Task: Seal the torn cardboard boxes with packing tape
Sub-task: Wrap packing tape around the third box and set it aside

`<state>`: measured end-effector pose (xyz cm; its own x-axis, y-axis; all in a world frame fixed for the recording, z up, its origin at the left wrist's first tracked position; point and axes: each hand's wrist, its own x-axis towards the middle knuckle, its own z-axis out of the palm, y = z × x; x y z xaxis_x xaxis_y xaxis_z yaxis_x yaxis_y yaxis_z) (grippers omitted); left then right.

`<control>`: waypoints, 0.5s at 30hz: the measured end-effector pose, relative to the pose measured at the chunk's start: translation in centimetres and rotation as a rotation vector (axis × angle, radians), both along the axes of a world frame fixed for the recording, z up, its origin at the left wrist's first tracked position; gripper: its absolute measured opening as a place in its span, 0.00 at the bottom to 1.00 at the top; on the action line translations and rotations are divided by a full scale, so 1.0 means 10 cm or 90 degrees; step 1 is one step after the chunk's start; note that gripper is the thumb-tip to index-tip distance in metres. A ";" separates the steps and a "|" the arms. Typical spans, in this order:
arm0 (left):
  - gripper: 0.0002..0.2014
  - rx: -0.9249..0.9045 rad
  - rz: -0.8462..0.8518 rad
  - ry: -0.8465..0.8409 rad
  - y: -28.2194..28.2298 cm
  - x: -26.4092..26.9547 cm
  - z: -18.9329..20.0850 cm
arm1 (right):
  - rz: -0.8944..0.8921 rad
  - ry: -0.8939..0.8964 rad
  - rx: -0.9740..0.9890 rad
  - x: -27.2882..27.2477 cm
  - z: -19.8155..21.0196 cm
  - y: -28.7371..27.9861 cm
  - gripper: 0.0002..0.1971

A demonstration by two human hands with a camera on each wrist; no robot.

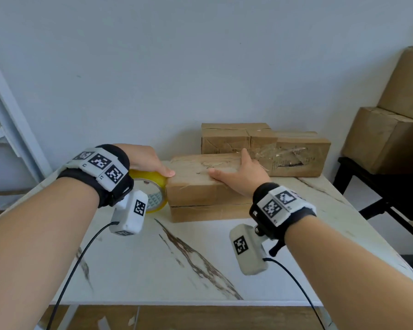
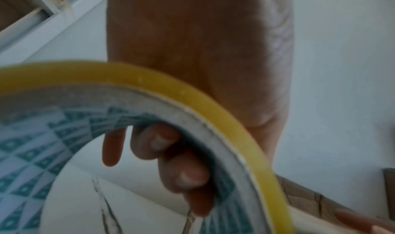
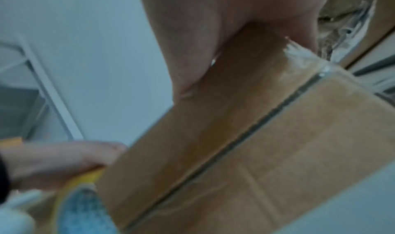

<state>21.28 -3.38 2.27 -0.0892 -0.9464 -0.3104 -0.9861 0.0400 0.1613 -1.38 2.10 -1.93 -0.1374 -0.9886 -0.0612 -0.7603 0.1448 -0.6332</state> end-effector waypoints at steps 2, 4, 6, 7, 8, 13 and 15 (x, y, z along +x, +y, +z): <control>0.28 -0.002 0.005 0.019 -0.01 0.01 -0.02 | -0.007 0.019 -0.010 0.02 -0.01 -0.02 0.53; 0.25 0.020 0.016 0.053 0.01 0.02 -0.03 | -0.001 0.022 -0.013 0.00 0.00 -0.05 0.43; 0.24 0.034 0.017 0.073 0.02 0.03 -0.04 | -0.002 0.011 -0.022 -0.04 0.00 -0.07 0.34; 0.25 0.035 0.015 0.079 0.02 0.04 -0.04 | -0.002 -0.003 -0.026 -0.06 -0.01 -0.07 0.31; 0.25 0.032 0.013 0.085 0.03 0.05 -0.06 | 0.001 -0.019 -0.030 -0.08 -0.02 -0.07 0.29; 0.24 0.026 0.034 0.117 0.08 0.05 -0.09 | 0.015 -0.020 -0.035 -0.10 0.01 -0.03 0.25; 0.25 0.020 0.043 0.119 0.08 0.07 -0.10 | 0.023 0.049 -0.016 -0.07 0.02 -0.04 0.26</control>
<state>21.96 -2.59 1.26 -0.0849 -0.9422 -0.3241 -0.9389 -0.0332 0.3425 -2.11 1.69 -1.70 -0.1043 -0.9942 -0.0267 -0.8109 0.1005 -0.5764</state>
